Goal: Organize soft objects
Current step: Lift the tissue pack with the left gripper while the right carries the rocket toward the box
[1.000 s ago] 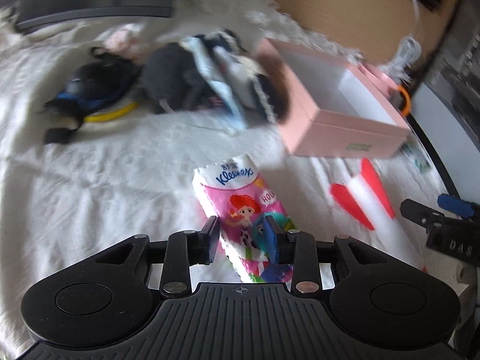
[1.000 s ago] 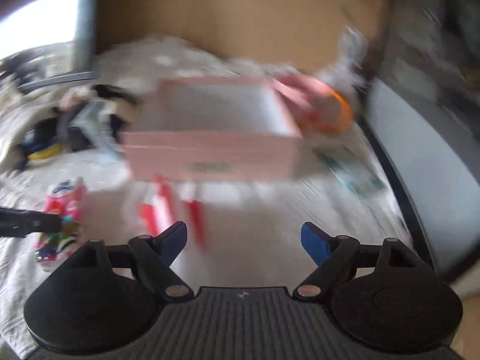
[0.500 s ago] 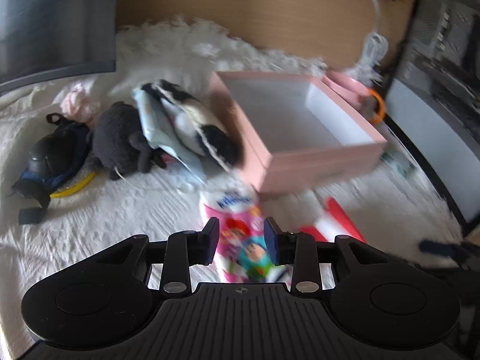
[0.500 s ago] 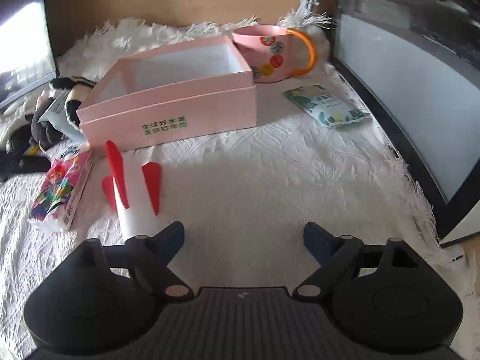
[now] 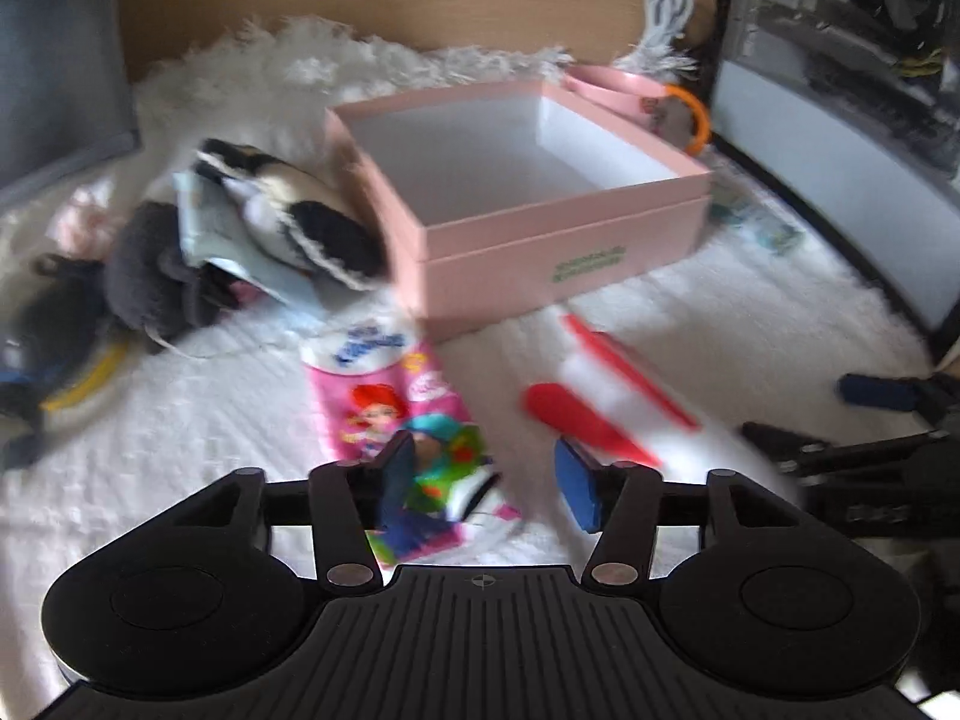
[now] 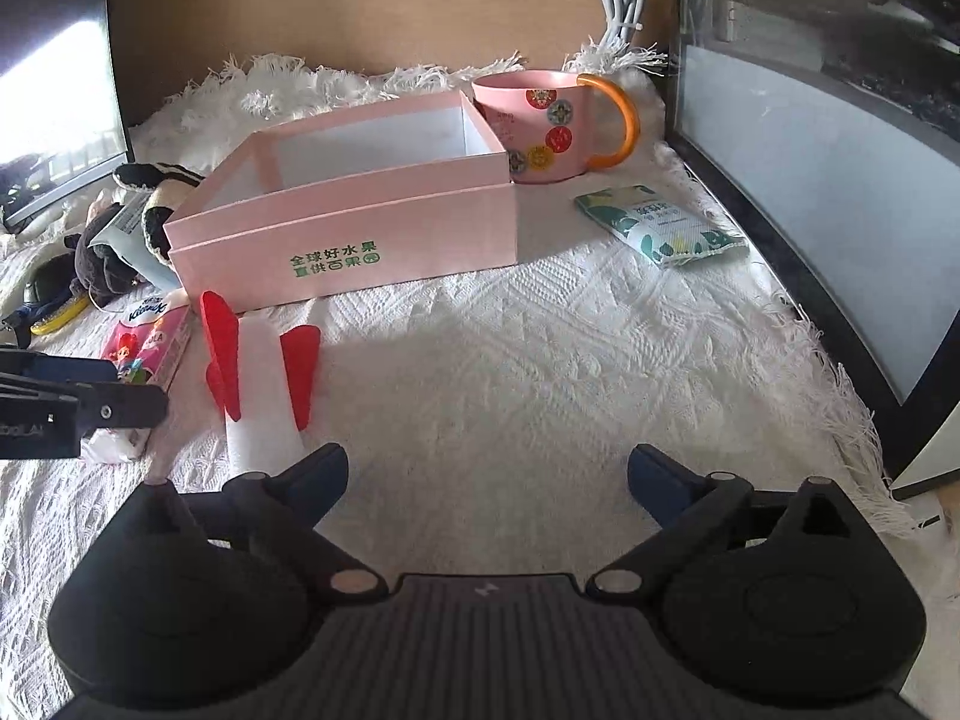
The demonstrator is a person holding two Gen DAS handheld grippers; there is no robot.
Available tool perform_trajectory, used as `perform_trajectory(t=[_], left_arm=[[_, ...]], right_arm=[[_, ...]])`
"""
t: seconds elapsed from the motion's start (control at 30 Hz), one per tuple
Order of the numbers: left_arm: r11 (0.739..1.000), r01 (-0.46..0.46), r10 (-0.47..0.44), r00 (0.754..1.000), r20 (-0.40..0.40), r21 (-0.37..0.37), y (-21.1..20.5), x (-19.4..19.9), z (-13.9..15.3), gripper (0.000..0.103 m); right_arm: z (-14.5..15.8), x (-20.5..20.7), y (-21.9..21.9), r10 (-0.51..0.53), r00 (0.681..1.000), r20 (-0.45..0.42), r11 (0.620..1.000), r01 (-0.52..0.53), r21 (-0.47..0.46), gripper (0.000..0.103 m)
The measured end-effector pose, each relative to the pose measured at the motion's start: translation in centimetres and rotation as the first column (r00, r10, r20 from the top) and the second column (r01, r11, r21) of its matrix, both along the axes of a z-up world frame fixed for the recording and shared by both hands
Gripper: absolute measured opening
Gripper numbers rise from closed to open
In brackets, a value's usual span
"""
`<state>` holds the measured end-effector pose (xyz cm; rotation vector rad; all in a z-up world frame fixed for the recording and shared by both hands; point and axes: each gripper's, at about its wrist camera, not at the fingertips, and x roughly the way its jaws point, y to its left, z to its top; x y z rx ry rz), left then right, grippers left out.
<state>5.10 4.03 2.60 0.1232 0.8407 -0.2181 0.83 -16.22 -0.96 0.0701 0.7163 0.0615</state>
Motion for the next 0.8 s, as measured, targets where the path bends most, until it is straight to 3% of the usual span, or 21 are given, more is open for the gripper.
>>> perform_trajectory(t=[0.1,0.3,0.47,0.8], left_arm=[[0.997,-0.044,0.042,0.999,0.024,0.071,0.6,0.2,-0.4,0.053],[0.99,-0.132,0.131,0.991,0.019,0.046,2.9,1.3,-0.5,0.055],[0.988,-0.145,0.145,0.989,0.003,-0.061,3.7,1.7,-0.1,0.055],[0.983,-0.174,0.175,0.985,0.01,-0.06,4.1,3.3,-0.4,0.054]], right_arm=[[-0.1,-0.1,0.1,0.002,1.0,0.004,1.0,-0.002,0.001,0.101],[-0.1,-0.1,0.1,0.008,1.0,0.002,1.0,-0.008,0.003,0.103],[-0.1,-0.6,0.4,-0.001,1.0,-0.001,1.0,0.001,-0.019,0.103],[-0.1,-0.9,0.1,0.035,0.999,0.007,0.999,-0.035,-0.016,0.103]])
